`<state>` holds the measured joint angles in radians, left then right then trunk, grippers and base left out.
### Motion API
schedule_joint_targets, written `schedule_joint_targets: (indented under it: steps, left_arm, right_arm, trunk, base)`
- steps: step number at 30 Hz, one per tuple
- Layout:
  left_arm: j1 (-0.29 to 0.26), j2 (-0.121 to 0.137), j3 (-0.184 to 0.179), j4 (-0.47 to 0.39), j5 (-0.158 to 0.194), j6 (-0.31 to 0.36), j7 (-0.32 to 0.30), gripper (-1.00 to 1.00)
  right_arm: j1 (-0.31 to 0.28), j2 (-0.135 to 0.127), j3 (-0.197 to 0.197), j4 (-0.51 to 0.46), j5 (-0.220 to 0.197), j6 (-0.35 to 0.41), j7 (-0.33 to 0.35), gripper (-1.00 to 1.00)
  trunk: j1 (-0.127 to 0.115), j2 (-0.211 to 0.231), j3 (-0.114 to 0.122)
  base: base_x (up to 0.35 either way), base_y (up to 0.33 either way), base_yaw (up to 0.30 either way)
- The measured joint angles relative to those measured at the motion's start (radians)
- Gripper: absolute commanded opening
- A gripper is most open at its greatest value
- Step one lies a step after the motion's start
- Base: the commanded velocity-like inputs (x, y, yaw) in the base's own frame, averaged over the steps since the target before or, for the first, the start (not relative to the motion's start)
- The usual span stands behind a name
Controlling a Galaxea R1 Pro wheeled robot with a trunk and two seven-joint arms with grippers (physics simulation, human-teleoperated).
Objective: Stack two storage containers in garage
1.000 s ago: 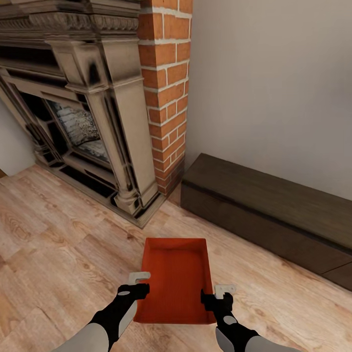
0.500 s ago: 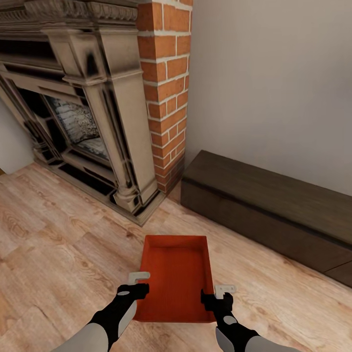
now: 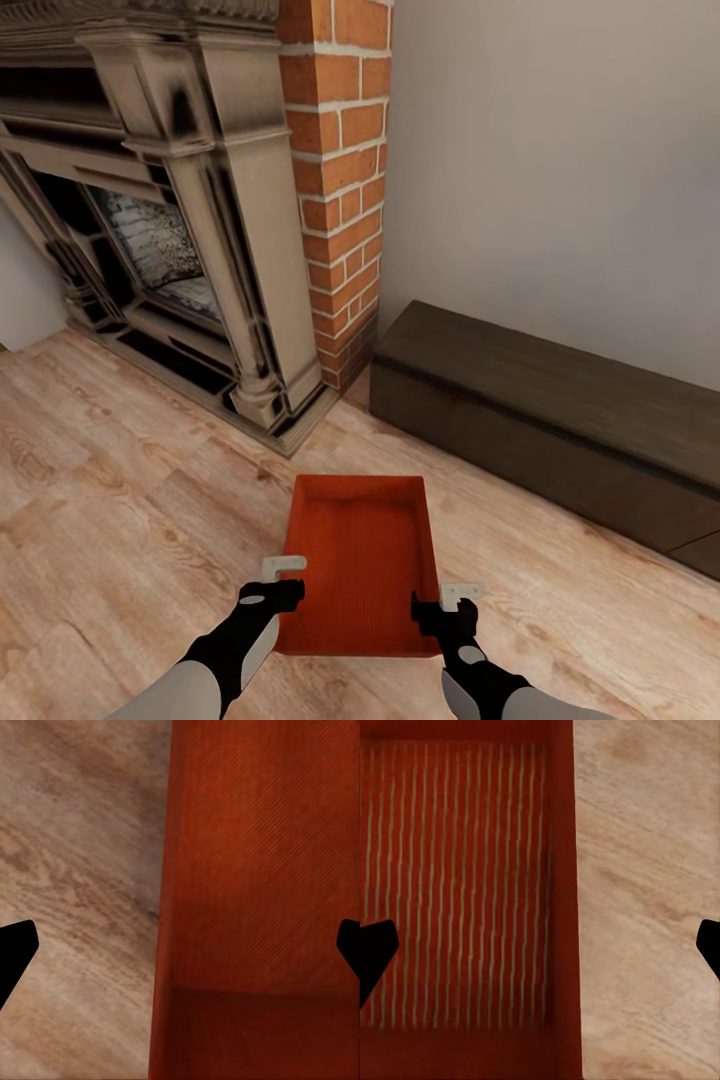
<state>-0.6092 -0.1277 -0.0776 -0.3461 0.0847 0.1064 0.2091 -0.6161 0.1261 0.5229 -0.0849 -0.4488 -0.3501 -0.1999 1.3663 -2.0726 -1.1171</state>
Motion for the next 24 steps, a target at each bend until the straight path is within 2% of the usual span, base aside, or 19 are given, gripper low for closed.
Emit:
schedule_joint_targets:
  steps: [16,19,24]
  left_arm:
    - [0.000,0.004,-0.001,-0.004,0.000,0.000,0.000,1.00]
    - [0.000,0.009,-0.001,-0.006,0.000,0.000,0.000,1.00]
    - [0.000,0.025,-0.001,-0.012,0.000,0.000,0.000,1.00]
  right_arm:
    - [0.000,-0.010,0.002,0.000,0.012,0.000,0.050,1.00]
    - [0.000,-0.012,0.002,0.000,0.029,0.000,0.058,1.00]
    - [0.000,-0.013,0.002,0.000,0.034,0.000,0.060,1.00]
  trunk:
    - [0.061,-0.112,-0.050]
    - [0.061,-0.112,-0.050]
    - [0.061,-0.112,-0.050]
  base:
    - [0.000,0.000,0.000]
    - [0.000,0.000,0.000]
    - [0.000,0.000,0.000]
